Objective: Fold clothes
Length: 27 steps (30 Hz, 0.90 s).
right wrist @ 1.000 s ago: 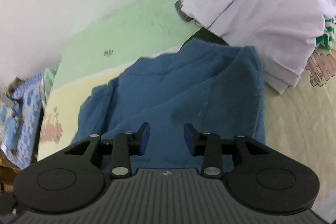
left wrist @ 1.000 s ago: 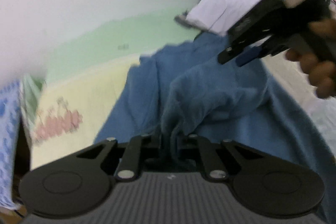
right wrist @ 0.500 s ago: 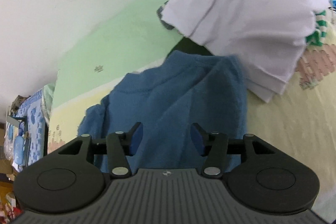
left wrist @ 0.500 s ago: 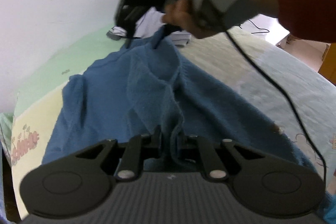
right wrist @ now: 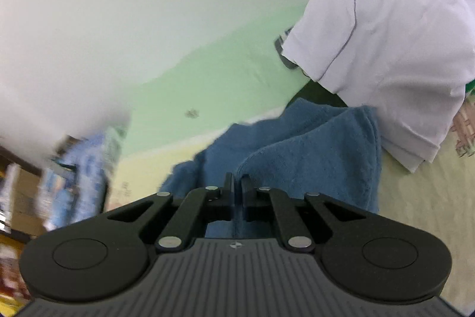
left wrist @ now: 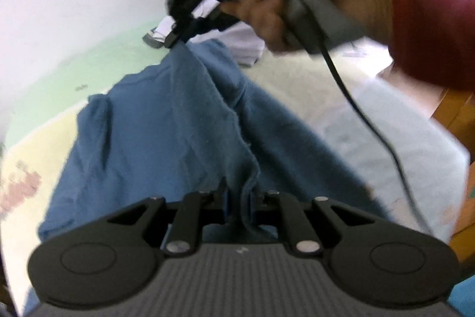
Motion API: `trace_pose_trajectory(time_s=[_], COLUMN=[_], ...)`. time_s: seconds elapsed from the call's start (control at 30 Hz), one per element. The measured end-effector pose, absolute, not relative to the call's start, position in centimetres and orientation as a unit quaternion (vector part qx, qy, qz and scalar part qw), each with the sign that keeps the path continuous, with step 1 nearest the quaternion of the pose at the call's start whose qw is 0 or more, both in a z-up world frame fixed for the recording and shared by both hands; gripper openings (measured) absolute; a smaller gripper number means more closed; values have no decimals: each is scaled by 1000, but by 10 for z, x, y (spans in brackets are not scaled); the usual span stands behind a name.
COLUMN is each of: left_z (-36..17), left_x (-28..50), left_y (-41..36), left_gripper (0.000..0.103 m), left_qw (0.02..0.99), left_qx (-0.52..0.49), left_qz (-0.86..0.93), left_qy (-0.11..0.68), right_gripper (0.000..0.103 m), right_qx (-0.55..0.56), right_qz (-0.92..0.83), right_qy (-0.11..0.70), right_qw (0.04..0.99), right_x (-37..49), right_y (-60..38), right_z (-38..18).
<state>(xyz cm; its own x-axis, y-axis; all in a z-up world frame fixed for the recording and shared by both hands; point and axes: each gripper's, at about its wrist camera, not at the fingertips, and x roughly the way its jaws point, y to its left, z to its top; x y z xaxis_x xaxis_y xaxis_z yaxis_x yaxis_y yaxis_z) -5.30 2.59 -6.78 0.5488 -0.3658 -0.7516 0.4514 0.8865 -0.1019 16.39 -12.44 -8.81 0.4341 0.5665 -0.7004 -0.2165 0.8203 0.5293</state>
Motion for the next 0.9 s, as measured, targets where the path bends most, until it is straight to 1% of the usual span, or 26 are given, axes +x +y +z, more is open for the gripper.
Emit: trace_pose_trajectory(time_s=[0.07, 0.17, 0.27, 0.4, 0.5, 0.6, 0.63, 0.67, 0.73, 0.77, 0.8, 0.83, 0.87, 0.9], left_z=[-66, -72, -81, -94, -105, -110, -110, -111, -111, -110, -107, -104, -99, -95], left_x=[-52, -53, -56, -64, -68, -72, -75, -78, -85, -89, -93, -97, -102, -106], left_y=[22, -2, -29, -70, -82, -84, -85, -85, -86, -86, -82, -78, -71, -64], left_gripper=[7, 7, 8, 8, 11, 19, 26, 30, 31, 36, 39, 48, 55, 57], left_qw=[868, 852, 830, 831, 833, 833, 835, 838, 844, 846, 849, 853, 856, 859], left_qx=[22, 27, 23, 87, 91, 60, 49, 40, 33, 29, 19, 9, -5, -16], left_qz=[-258, -267, -281, -261, -242, -225, -219, -211, -194, -186, -182, -179, -175, -170], left_qy=[424, 450, 481, 483, 490, 502, 502, 501, 500, 498, 495, 491, 486, 482], right_gripper=[5, 5, 5, 6, 9, 13, 15, 17, 41, 43, 43, 41, 38, 23], right_qx=[192, 206, 189, 183, 172, 159, 157, 151, 132, 113, 94, 74, 51, 29], right_qz=[229, 196, 182, 199, 225, 254, 266, 273, 281, 281, 280, 279, 284, 285], right_qy=[478, 492, 489, 497, 496, 475, 466, 455, 436, 430, 424, 418, 414, 411], right_qw=[826, 823, 832, 825, 821, 827, 829, 834, 845, 851, 856, 861, 863, 865], right_x=[162, 160, 160, 164, 162, 159, 158, 159, 161, 162, 163, 165, 166, 165], right_y=[-142, -171, -188, -202, -200, -198, -197, -195, -188, -182, -175, -168, -160, -156], right_z=[-97, -116, -121, -135, -140, -133, -130, -126, -120, -119, -118, -118, -118, -118])
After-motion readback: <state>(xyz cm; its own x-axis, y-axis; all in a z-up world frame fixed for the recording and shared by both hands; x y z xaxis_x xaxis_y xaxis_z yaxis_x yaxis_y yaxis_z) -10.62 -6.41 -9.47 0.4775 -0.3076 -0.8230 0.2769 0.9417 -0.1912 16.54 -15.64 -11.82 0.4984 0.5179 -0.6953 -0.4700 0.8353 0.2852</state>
